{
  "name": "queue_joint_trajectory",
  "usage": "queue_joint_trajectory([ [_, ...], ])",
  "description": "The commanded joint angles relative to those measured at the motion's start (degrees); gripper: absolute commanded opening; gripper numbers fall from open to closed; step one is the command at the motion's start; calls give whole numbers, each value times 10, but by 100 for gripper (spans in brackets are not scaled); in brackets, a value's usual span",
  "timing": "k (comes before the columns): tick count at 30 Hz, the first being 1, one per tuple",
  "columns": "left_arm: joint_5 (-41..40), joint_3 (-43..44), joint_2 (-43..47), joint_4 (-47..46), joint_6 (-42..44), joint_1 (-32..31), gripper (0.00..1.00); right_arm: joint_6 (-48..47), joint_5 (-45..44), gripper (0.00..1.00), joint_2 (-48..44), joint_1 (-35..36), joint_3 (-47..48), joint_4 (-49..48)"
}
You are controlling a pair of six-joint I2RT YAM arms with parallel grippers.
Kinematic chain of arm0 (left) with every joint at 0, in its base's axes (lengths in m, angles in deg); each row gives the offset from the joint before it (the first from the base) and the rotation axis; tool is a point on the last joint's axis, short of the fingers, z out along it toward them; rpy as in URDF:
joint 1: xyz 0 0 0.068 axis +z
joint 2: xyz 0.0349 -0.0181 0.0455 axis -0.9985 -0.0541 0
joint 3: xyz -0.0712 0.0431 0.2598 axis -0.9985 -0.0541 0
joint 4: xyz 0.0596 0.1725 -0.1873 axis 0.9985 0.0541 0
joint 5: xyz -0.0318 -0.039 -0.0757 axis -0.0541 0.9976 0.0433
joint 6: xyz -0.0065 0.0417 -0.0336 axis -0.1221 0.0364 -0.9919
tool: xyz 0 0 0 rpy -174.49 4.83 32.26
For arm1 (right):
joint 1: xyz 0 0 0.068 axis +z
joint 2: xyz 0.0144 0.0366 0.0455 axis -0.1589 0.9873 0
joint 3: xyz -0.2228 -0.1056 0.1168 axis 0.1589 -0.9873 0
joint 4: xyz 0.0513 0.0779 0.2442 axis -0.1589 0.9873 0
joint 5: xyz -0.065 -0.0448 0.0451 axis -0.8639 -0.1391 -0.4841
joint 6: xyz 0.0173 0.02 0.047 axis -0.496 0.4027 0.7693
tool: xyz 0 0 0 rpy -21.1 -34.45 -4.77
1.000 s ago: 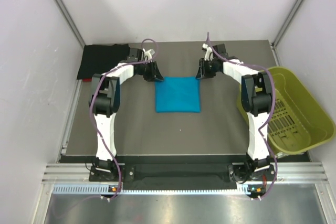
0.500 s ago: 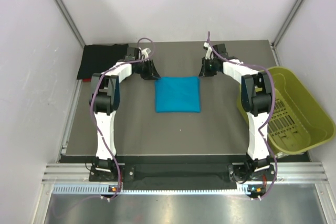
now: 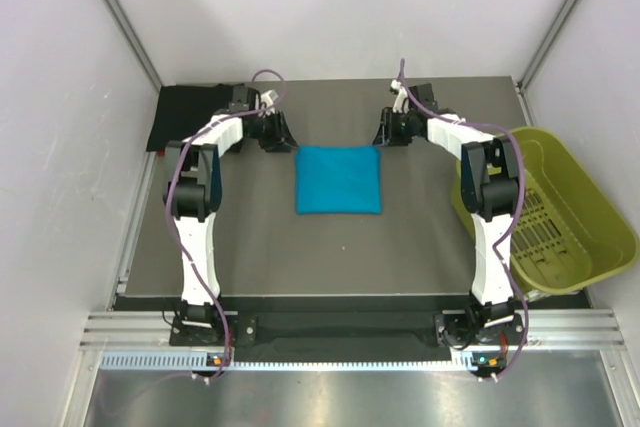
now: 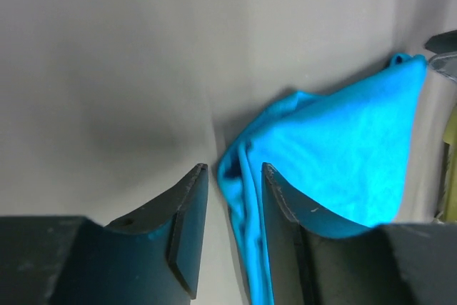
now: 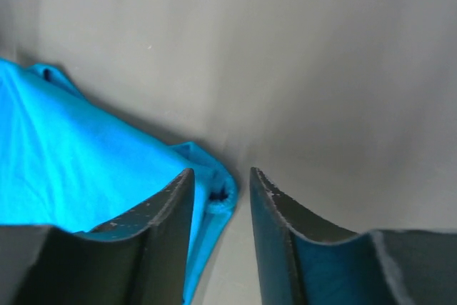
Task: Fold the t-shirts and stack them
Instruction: Fold the tshirt, then neatly place the folded tshirt to the corner
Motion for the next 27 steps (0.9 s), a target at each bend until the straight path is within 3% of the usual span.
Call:
queue_joint_trajectory([
  [1, 9, -15, 79, 40, 16, 5, 41, 3, 43, 41, -34, -6, -14, -47],
  [7, 66, -145, 129, -7, -15, 5, 42, -21, 62, 44, -22, -4, -9, -30],
  [18, 73, -235, 140, -39, -25, 0, 43, -10, 71, 35, -2, -5, -17, -48],
  [21, 87, -249, 136, -63, -39, 0, 43, -9, 57, 24, -2, -5, -22, -52],
  [22, 108, -260, 134, -88, -53, 0, 43, -8, 55, 14, 0, -6, -24, -53],
  [24, 116, -262, 128, -98, -61, 0, 42, -6, 43, 3, -1, -5, -26, -58],
  [27, 108, -263, 121, -95, -60, 0, 26, -3, 29, 0, -9, -7, -38, -68],
])
